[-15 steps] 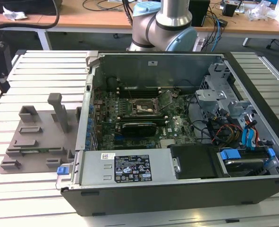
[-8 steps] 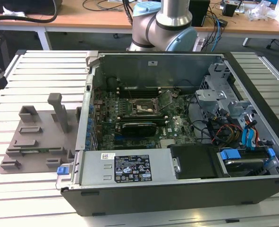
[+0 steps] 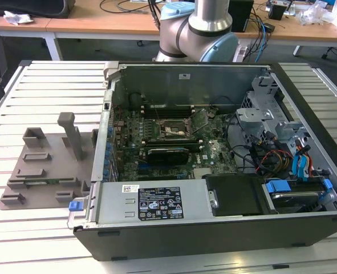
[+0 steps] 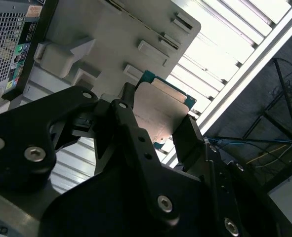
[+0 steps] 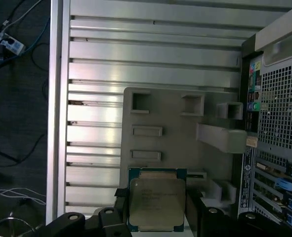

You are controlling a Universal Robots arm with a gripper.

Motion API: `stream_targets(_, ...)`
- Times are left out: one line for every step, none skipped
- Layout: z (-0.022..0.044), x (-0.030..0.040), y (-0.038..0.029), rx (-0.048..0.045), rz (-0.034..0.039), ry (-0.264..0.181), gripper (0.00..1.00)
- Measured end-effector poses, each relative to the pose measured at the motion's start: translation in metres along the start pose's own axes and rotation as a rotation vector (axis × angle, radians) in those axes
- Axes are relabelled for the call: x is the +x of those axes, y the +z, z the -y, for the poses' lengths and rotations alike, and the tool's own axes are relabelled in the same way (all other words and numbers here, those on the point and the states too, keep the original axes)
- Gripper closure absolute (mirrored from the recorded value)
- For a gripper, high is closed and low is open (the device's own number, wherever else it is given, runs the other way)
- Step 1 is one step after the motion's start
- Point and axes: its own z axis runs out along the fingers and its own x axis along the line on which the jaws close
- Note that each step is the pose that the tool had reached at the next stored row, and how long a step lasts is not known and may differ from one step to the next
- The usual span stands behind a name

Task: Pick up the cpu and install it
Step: 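Pick up the cpu and move it towards the insertion slot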

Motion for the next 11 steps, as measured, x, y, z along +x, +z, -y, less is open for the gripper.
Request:
stream_targets(0.0001,-0.0001,-0.002,0.0001,0.0,0.0,0.45)
stream_targets(0.0002,-0.0001,-0.004,0.0,0.0,0.0,0.45)
stream_targets(0.0003,-0.0001,-0.006,0.0001,0.0,0.0,0.45)
stream_targets(0.0003,-0.0001,-0.0072,0.0001,0.0,0.0,0.45)
stream_targets(0.0004,-0.0002,-0.0091,0.0001,0.0001,0.0,0.45)
stream_targets(0.0005,-0.0002,-0.0106,0.0001,0.0001,0.0,0.45)
stream_targets(0.0006,-0.0003,-0.0121,0.0002,-0.0001,0.0,0.45)
stream_targets(0.0007,-0.0003,-0.0145,0.0002,0.0,0.0,0.45)
stream_targets(0.0007,-0.0003,-0.0155,0.0001,0.0,0.0,0.45)
stream_targets(0.0008,-0.0004,-0.0171,0.0002,0.0,0.0,0.45)
stream_targets(0.0009,-0.0004,-0.0186,0.0001,0.0001,0.0,0.45)
